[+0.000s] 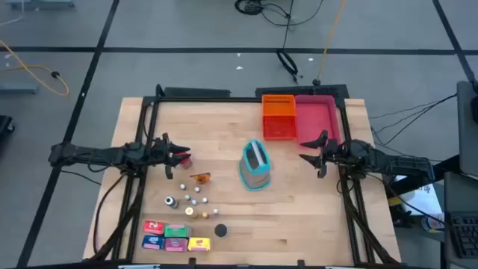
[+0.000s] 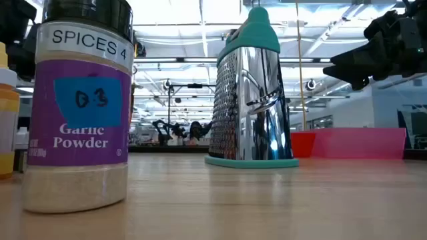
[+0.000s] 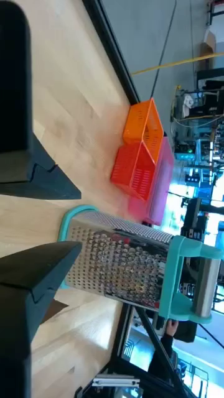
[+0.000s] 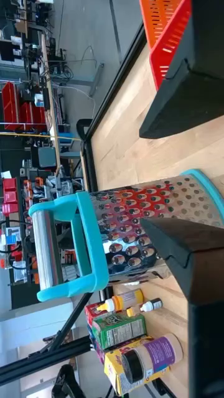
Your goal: Pick & Place Kitchen Items
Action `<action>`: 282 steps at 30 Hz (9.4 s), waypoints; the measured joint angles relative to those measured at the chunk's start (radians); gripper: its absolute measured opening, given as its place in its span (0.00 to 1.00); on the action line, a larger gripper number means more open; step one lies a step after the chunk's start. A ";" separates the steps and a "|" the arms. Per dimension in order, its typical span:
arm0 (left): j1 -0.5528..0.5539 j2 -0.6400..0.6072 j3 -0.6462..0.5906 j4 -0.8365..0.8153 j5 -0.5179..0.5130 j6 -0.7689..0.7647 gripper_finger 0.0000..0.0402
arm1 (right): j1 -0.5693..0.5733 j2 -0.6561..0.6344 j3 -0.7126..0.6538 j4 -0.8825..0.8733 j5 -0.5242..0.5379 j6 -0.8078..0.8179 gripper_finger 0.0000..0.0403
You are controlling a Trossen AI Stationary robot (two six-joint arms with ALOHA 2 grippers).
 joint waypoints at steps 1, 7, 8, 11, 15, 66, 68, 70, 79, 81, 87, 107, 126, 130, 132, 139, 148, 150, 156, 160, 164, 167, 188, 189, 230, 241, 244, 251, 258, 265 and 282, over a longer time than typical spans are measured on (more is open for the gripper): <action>0.000 0.000 0.000 0.000 0.000 0.000 0.29 | 0.000 0.000 0.000 0.000 0.000 0.000 0.52; 0.000 0.000 0.000 0.000 0.000 0.000 0.29 | 0.000 0.000 0.000 0.000 0.000 0.000 0.52; 0.000 0.000 0.000 0.000 0.000 0.000 0.29 | 0.000 0.000 0.000 0.000 0.000 0.000 0.52; 0.000 0.000 0.000 0.000 0.000 0.000 0.29 | 0.000 0.000 0.000 0.000 0.000 0.000 0.52; 0.000 0.000 0.000 0.000 0.000 0.000 0.29 | 0.000 0.000 0.000 0.000 0.000 0.000 0.52; 0.014 0.000 0.000 0.013 -0.193 0.063 0.29 | -0.004 0.000 -0.002 0.048 0.054 -0.412 0.52; 0.018 0.000 0.000 0.014 -0.228 0.093 0.29 | -0.004 0.000 -0.002 0.048 0.054 -0.411 0.52; 0.021 0.000 0.000 0.014 -0.242 0.110 0.29 | -0.004 0.000 -0.002 0.049 0.053 -0.393 0.52; 0.023 0.000 0.000 0.065 -0.245 0.178 0.29 | -0.003 0.000 -0.001 0.049 0.053 -0.175 0.52; 0.023 0.000 0.000 0.070 -0.245 0.163 0.29 | -0.003 0.000 -0.001 0.050 0.053 -0.142 0.52; 0.023 0.000 -0.001 0.217 -0.244 0.089 0.29 | -0.003 0.000 -0.001 0.050 0.053 -0.121 0.52; 0.002 0.184 0.355 -0.369 -0.100 0.183 0.30 | -0.003 0.000 0.000 0.109 0.053 -0.021 0.52; 0.003 0.583 0.696 -0.649 -0.178 0.242 0.75 | -0.003 0.000 -0.001 0.102 0.057 -0.021 0.52; 0.003 0.640 0.739 -0.750 -0.218 0.201 0.79 | -0.003 0.001 -0.022 0.112 0.058 -0.022 0.52; 0.003 0.662 0.759 -0.779 -0.225 0.160 0.81 | -0.003 0.000 -0.027 0.116 0.065 -0.022 0.52; 0.003 0.714 0.819 -0.880 -0.206 0.001 0.81 | -0.002 0.000 -0.029 0.126 0.081 -0.022 0.52; 0.077 0.791 0.899 -1.071 -0.043 -0.563 0.81 | -0.002 0.000 -0.030 0.135 0.080 -0.022 0.52; 0.096 0.813 0.899 -1.107 0.009 -0.626 0.81 | -0.002 0.000 -0.031 0.154 0.080 -0.022 0.52; 0.180 0.896 0.898 -1.230 0.083 -0.766 0.81 | -0.002 0.000 -0.031 0.174 0.080 -0.026 0.52; 0.241 0.918 0.898 -1.227 0.144 -0.708 0.81 | -0.002 0.000 -0.031 0.174 0.079 -0.043 0.52; 0.285 0.922 0.898 -1.223 0.166 -0.617 0.81 | -0.002 0.000 -0.032 0.173 0.079 -0.045 0.52; 0.309 0.922 0.898 -1.223 0.167 -0.474 0.81 | -0.002 0.000 -0.032 0.173 0.079 -0.045 0.52; 0.192 0.922 0.898 -1.174 0.148 0.688 0.81 | -0.002 0.000 -0.032 0.172 0.079 -0.044 0.52; 0.184 0.927 0.898 -1.174 0.148 0.727 0.81 | -0.002 0.000 -0.032 0.172 0.079 -0.044 0.52; 0.160 1.283 0.846 -1.117 0.099 0.883 0.57 | -0.002 0.000 -0.032 0.166 0.079 -0.044 0.52; 0.160 1.282 0.846 -1.119 0.096 0.710 0.50 | -0.003 0.000 -0.033 0.166 0.079 -0.044 0.52; 0.160 1.279 0.847 -1.130 0.096 0.678 0.50 | -0.002 0.000 -0.032 0.166 0.079 -0.044 0.52; 0.160 1.254 0.898 -1.238 0.057 0.610 0.50 | -0.002 0.000 -0.033 0.169 0.079 -0.044 0.52; 0.160 1.245 1.074 -1.336 -0.018 0.537 0.50 | -0.002 0.000 -0.033 0.169 0.080 -0.044 0.52; 0.160 1.245 1.322 -1.354 -0.090 0.521 0.50 | -0.003 0.012 -0.033 0.171 0.085 -0.018 0.52; 0.159 1.290 1.532 -1.248 -0.097 0.575 0.50 | -0.003 0.435 0.185 0.308 0.124 -0.088 0.52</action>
